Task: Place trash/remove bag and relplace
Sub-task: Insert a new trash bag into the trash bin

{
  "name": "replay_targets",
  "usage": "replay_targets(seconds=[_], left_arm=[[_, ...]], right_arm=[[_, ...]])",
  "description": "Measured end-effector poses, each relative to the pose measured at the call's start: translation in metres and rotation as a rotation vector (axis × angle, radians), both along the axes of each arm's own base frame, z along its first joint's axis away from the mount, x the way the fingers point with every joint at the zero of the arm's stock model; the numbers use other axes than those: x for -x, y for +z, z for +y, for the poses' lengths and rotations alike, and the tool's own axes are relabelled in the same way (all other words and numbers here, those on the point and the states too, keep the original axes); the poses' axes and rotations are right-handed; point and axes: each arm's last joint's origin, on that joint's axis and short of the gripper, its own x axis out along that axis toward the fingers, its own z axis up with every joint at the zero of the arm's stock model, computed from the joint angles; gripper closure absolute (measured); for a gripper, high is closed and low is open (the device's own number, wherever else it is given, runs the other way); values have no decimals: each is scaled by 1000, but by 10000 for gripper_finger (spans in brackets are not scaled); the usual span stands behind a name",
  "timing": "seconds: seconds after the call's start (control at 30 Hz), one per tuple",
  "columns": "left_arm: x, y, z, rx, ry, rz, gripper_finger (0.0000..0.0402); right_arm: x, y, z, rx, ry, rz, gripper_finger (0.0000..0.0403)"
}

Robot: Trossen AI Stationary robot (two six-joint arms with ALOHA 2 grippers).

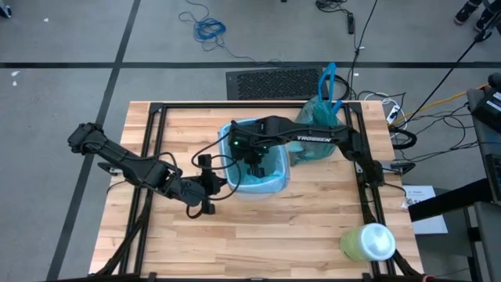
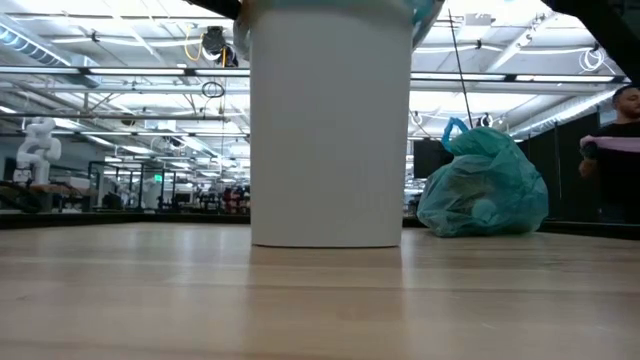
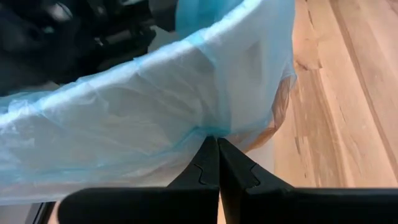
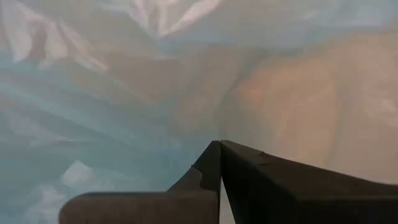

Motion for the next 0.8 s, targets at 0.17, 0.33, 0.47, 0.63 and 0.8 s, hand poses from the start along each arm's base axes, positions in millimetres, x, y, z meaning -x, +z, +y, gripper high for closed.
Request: replay_targets(seconds=[0.17,0.33,0.47,0.63,0.8], left_arm=[[0,0,0,0,0,1,402],[0,0,0,0,0,1,402],[0,0,0,0,0,0,402],[0,0,0,1,0,-1,402],[0,0,0,2,0,-3,402]], right_arm=[[-2,-9,-2,-9,-15,38,403],[-3,-13,-1,-17,-30,60,403],[0,-8,4,-18,-26,54,403],[12,16,6,-50,-103,-5,403],[14,23,3,-105,-236,-43,403]])
